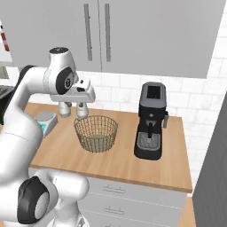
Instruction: Open the cabinet, pick up the bread from the cabinet and place it in the basket. Then move the basket to the dining counter.
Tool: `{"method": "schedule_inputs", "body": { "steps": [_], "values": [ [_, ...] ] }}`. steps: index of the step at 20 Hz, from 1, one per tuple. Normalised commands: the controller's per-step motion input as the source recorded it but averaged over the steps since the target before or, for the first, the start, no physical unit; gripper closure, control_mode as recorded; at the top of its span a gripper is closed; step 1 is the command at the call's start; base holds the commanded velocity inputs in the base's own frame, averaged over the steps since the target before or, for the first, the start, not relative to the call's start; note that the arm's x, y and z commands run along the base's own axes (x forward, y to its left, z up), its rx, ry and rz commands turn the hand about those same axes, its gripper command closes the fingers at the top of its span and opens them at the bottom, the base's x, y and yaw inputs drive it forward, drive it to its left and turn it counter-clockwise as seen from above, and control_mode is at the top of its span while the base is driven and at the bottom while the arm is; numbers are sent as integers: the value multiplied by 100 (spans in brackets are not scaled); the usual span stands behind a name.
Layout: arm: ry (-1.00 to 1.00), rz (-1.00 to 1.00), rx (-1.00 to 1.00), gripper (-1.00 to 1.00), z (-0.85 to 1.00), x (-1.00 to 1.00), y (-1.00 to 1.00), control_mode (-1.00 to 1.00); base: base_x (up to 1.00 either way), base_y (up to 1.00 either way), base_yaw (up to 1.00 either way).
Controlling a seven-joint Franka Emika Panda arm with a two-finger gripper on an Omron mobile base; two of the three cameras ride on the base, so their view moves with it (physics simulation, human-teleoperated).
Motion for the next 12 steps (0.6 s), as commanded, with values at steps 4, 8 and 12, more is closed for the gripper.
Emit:
{"method": "schedule_inputs", "body": {
  "steps": [4, 8, 12],
  "values": [
    [-12, -2, 1, -100, 0, -41, -4, -100, 0, 0, 0],
    [-57, -12, 10, -100, 34, -17, 0, -100, 0, 0, 0],
    [-55, -6, 13, -100, 76, 3, -15, -100, 0, 0, 0]
  ]
}}
